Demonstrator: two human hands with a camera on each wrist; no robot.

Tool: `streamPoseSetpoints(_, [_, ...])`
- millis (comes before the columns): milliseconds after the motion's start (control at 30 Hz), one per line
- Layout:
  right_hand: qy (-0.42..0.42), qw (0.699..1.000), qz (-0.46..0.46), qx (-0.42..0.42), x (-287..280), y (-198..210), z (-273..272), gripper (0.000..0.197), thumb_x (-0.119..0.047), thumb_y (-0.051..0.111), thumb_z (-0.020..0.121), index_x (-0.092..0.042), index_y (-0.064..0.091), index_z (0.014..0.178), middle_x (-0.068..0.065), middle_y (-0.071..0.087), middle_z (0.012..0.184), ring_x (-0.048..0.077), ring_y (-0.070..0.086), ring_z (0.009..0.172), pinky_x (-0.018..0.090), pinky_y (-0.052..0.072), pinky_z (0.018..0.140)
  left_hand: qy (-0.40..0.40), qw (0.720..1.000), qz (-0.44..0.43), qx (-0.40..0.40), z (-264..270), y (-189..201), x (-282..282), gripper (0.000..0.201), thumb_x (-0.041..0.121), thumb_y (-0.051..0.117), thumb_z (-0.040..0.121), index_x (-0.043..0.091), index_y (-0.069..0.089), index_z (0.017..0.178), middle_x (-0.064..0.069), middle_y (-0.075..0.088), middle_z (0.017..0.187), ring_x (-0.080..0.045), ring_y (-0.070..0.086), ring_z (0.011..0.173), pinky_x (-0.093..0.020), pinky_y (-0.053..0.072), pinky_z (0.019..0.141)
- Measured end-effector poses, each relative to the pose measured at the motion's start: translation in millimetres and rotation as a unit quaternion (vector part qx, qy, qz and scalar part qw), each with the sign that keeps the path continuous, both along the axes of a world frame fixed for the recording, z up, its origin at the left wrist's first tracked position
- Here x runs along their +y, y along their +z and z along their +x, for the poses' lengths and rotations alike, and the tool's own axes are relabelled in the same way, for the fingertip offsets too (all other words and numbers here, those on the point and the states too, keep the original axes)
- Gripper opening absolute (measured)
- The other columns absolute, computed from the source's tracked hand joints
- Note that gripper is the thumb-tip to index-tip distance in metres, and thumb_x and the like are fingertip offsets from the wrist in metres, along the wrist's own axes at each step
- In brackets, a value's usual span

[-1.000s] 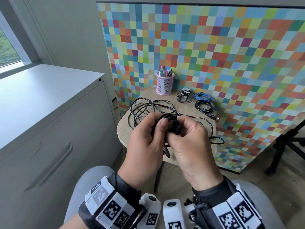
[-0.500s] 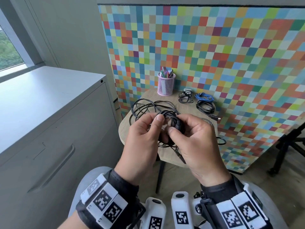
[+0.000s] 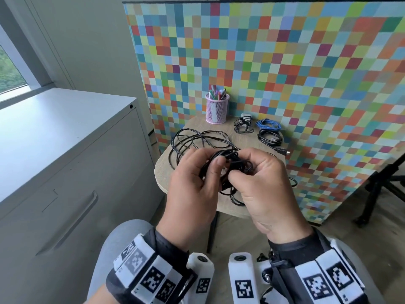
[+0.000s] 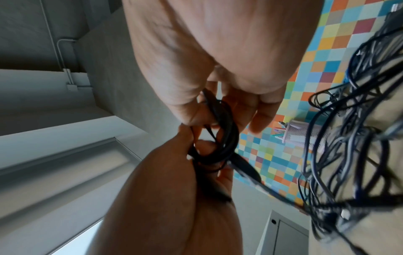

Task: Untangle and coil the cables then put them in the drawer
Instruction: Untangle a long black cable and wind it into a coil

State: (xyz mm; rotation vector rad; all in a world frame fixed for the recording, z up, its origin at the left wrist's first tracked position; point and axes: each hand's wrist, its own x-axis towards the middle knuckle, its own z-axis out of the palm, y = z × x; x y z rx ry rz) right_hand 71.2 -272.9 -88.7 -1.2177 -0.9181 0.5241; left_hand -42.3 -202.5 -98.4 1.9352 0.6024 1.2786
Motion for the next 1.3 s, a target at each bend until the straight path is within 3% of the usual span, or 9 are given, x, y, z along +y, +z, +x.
streamPoseSetpoints(133, [-0.025, 0.999, 0.005, 0.021, 2.5, -8.3, -2.8, 0.028, 0.01, 0.072, 0.085, -0.017, 0.08, 0.084, 0.011, 0.076, 0.078, 0.019, 0.067, 0.066, 0.033, 0.059, 0.062, -0.016, 0.999, -0.03, -0.006, 0.1, 0.9, -2.5, 0.018, 0.02, 0.058, 0.104, 0.022, 0.067, 0.089, 0.013, 0.056, 0.065, -0.008, 0.056, 0.059, -0.023, 0.045, 0.058])
streamPoseSetpoints(233, [-0.062, 0.998, -0.003, 0.004, 2.8, -14.2, 0.7, 0.019, -0.008, 0.085, 0.081, -0.019, 0.07, 0.087, 0.013, 0.072, 0.081, 0.022, 0.068, 0.066, 0.039, 0.059, 0.062, -0.045, 0.994, -0.095, -0.019, -1.0, 3.0, -2.8, 0.023, 0.017, 0.058, 0.104, 0.015, 0.068, 0.083, 0.0, 0.058, 0.061, -0.009, 0.053, 0.057, -0.033, 0.047, 0.054])
streamPoseSetpoints(367, [-0.113, 0.992, 0.021, -0.061, 3.2, -19.1, 5.0, 0.047, -0.047, 0.09, 0.069, -0.027, 0.047, 0.075, 0.01, 0.05, 0.071, 0.017, 0.049, 0.062, 0.035, 0.044, 0.059, -0.055, 0.988, -0.146, -0.024, -2.7, 6.9, -1.0, 0.032, 0.023, 0.055, 0.105, 0.012, 0.063, 0.077, 0.005, 0.054, 0.056, -0.007, 0.048, 0.053, -0.024, 0.042, 0.052])
streamPoseSetpoints(533, [-0.123, 0.979, 0.117, -0.113, 1.6, -20.2, 1.1, 0.047, -0.046, 0.081, 0.083, -0.021, 0.048, 0.063, 0.008, 0.044, 0.071, 0.023, 0.044, 0.073, 0.03, 0.039, 0.076, -0.045, 0.991, -0.12, -0.037, -0.2, 9.7, -2.5, 0.033, 0.026, 0.056, 0.105, 0.02, 0.06, 0.073, 0.0, 0.05, 0.058, -0.015, 0.044, 0.056, -0.037, 0.037, 0.052])
streamPoseSetpoints(700, [-0.044, 0.979, 0.139, 0.139, 4.2, -16.7, -11.8, 0.046, -0.035, 0.092, 0.071, -0.009, 0.053, 0.067, 0.016, 0.05, 0.074, 0.028, 0.048, 0.072, 0.039, 0.045, 0.073, 0.027, 0.999, -0.013, -0.031, 3.8, 5.9, 1.1, 0.026, 0.026, 0.059, 0.104, 0.018, 0.062, 0.079, 0.014, 0.051, 0.062, -0.005, 0.045, 0.058, -0.027, 0.041, 0.055])
streamPoseSetpoints(833, [0.042, 0.946, 0.049, 0.318, 4.4, -8.1, -10.7, 0.023, -0.025, 0.084, 0.064, -0.02, 0.064, 0.074, 0.004, 0.056, 0.069, 0.013, 0.047, 0.056, 0.026, 0.042, 0.057, 0.125, 0.983, 0.133, 0.012, 6.9, -3.7, 15.3, 0.017, 0.02, 0.063, 0.1, 0.01, 0.069, 0.088, 0.014, 0.048, 0.076, -0.006, 0.047, 0.069, -0.021, 0.044, 0.067])
streamPoseSetpoints(1033, [0.06, 0.948, -0.013, 0.313, 4.0, -11.7, -12.0, 0.028, -0.036, 0.067, 0.083, -0.012, 0.079, 0.091, 0.017, 0.069, 0.095, 0.026, 0.062, 0.089, 0.037, 0.052, 0.074, 0.136, 0.97, 0.199, 0.025, 10.7, -2.2, 17.5, 0.019, 0.023, 0.058, 0.099, 0.012, 0.071, 0.092, 0.014, 0.051, 0.083, -0.014, 0.054, 0.073, -0.04, 0.052, 0.068])
streamPoseSetpoints(1200, [0.123, 0.935, -0.013, 0.333, 2.3, -6.0, -1.6, 0.024, -0.02, 0.05, 0.098, -0.005, 0.069, 0.096, 0.008, 0.069, 0.091, 0.026, 0.06, 0.094, 0.045, 0.046, 0.083, 0.143, 0.98, 0.14, 0.023, 10.2, -2.7, 31.3, 0.016, 0.02, 0.062, 0.099, 0.01, 0.071, 0.091, 0.008, 0.058, 0.081, -0.012, 0.055, 0.074, -0.019, 0.043, 0.069])
streamPoseSetpoints(1300, [0.135, 0.934, 0.003, 0.33, 0.4, -2.2, 1.1, 0.028, -0.032, 0.049, 0.1, -0.011, 0.059, 0.085, 0.007, 0.059, 0.091, 0.027, 0.054, 0.099, 0.045, 0.043, 0.085, 0.143, 0.982, 0.117, 0.03, 8.5, -2.2, 37.1, 0.023, 0.028, 0.059, 0.1, 0.011, 0.072, 0.092, 0.009, 0.06, 0.079, -0.011, 0.055, 0.074, -0.015, 0.041, 0.069])
